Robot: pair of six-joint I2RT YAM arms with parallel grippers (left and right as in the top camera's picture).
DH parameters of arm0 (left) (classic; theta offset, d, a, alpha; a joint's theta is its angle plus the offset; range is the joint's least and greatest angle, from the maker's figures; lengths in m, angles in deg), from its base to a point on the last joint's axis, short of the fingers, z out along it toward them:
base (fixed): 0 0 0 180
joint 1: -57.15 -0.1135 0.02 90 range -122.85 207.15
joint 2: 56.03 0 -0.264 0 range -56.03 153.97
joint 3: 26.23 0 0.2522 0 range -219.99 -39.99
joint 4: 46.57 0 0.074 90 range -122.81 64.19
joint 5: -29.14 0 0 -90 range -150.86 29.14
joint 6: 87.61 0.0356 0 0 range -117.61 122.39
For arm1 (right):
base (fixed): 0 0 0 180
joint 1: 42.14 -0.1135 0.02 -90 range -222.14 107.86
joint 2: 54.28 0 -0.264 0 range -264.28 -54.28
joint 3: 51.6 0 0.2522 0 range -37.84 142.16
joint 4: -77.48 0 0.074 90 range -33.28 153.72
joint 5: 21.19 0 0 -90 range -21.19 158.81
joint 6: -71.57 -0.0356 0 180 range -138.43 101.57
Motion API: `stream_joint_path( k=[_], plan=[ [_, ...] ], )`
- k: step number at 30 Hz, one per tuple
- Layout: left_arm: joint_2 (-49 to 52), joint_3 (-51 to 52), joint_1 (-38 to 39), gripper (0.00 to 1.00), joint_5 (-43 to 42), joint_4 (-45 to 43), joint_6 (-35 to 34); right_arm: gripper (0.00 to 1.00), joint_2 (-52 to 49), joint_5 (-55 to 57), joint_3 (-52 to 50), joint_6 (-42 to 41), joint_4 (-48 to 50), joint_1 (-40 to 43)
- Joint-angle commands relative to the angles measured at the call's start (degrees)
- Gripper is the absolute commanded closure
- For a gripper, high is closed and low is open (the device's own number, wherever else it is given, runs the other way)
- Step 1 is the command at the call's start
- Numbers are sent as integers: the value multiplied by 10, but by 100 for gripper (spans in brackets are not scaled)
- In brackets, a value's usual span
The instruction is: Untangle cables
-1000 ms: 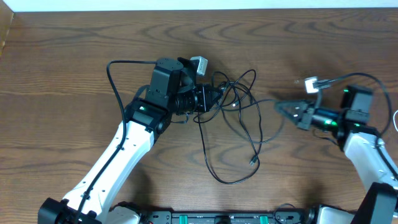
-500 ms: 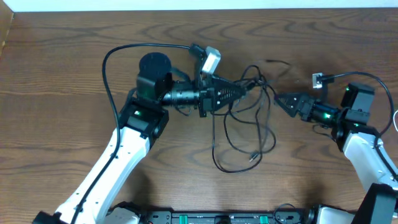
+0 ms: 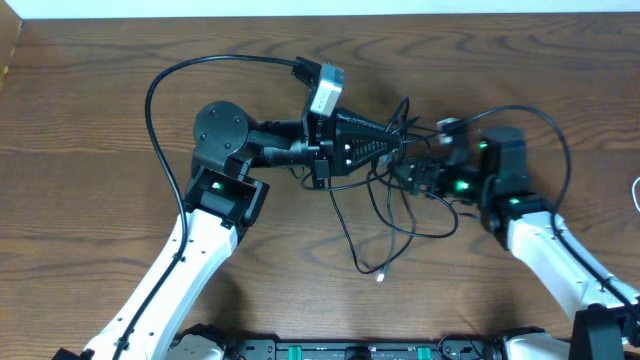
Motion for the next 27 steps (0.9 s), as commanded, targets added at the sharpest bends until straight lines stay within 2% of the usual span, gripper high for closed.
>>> stream_joint_path(
  k=[1,2,3,4,8,9,13,15,17,18,19,21,23,26,27],
  plan=[
    [-11,-8,1,93,-2,-7,-31,65,6,40,4,28,-11,-38],
    [-11,-8,1,92,1,-8,-34,75,6,67,4,29,-20,-42],
    [-11,-8,1,92,6,-8,-43,92,6,127,4,26,-35,-44],
    [-11,-8,1,93,5,-8,-50,99,6,212,4,4,-49,-40],
    [-11,-8,-1,92,-54,-2,-42,99,7,476,5,-118,-57,7],
    [-11,-8,-4,93,-73,1,-37,99,9,510,7,-142,-52,24],
    [-11,-8,-32,92,-155,62,14,99,33,530,44,-165,-29,116],
    [-11,-8,-52,92,-166,136,66,99,49,525,77,-164,-22,162],
    [-11,-8,-76,92,-158,238,152,99,58,518,120,-160,-20,211],
    [-11,-8,-92,92,-117,330,209,99,59,497,162,-132,-20,249],
    [-11,-8,-97,92,-101,358,226,99,59,491,170,-126,-20,256],
    [-11,-8,-120,92,50,534,320,99,59,440,245,-78,-20,318],
    [-11,-8,-123,93,193,630,344,99,59,426,295,-48,-20,354],
    [-11,-8,-123,92,358,701,345,99,57,419,346,3,-22,379],
    [-11,-8,-123,92,388,711,344,99,57,410,354,13,-23,380]
  ],
)
